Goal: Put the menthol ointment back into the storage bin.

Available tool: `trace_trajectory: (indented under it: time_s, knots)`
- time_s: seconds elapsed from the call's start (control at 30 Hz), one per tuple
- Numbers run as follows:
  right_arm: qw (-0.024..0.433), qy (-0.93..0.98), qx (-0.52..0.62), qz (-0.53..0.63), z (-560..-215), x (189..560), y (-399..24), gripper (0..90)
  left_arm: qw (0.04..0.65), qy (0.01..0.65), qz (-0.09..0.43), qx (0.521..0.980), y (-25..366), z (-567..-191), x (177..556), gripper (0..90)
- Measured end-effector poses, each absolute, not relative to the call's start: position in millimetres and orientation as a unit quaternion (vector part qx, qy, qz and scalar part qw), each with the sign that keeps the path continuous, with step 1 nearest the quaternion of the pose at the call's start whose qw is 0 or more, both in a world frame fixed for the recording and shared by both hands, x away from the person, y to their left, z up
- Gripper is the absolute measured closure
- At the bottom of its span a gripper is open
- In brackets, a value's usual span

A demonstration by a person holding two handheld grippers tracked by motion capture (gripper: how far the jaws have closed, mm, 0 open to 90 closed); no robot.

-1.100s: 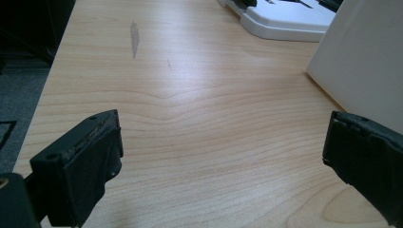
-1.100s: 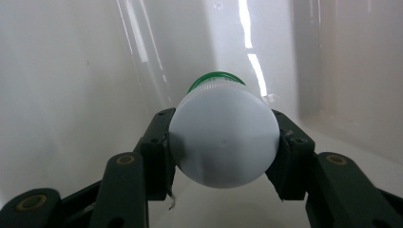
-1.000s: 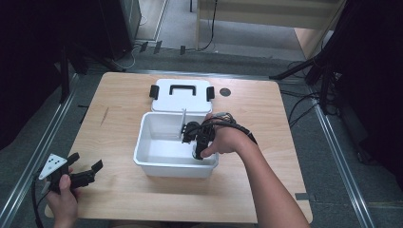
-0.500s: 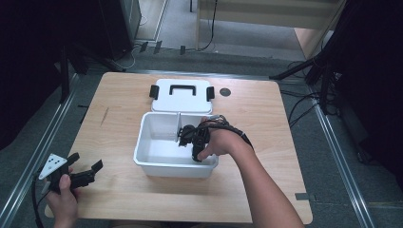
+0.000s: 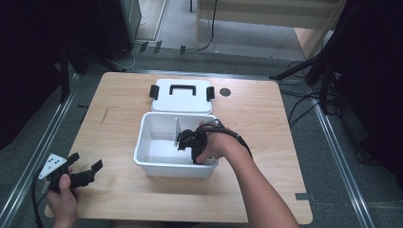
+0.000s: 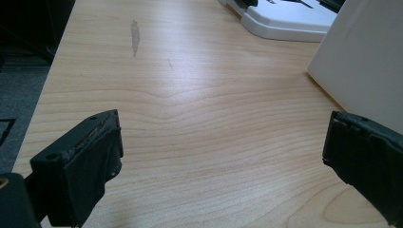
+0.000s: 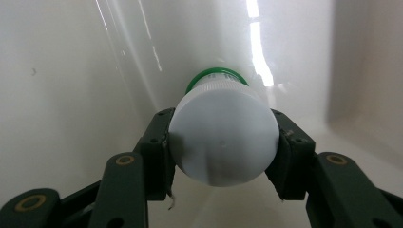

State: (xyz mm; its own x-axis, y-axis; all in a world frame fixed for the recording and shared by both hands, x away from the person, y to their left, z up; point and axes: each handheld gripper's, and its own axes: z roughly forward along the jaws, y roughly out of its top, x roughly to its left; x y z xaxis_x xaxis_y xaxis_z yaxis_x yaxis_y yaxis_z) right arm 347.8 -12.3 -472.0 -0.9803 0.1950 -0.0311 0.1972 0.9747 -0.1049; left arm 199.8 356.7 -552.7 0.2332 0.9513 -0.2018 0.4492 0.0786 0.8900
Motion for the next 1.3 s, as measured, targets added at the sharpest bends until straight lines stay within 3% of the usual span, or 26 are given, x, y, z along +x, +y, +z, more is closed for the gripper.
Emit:
trace_trajectory:
  time_s: [0.5, 1.3]
  knots:
    - [0.012, 0.994, 0.099, -0.045, -467.7, 347.1, -13.1, 47.8, 0.475, 0.561, 0.263, 0.625, 356.9, -552.6, 199.9, 0.1]
    - [0.041, 0.988, 0.141, 0.054, -386.4, 342.9, -48.2, 38.6, 0.473, 0.561, 0.265, 0.626, 356.6, -552.5, 200.1, 0.1]
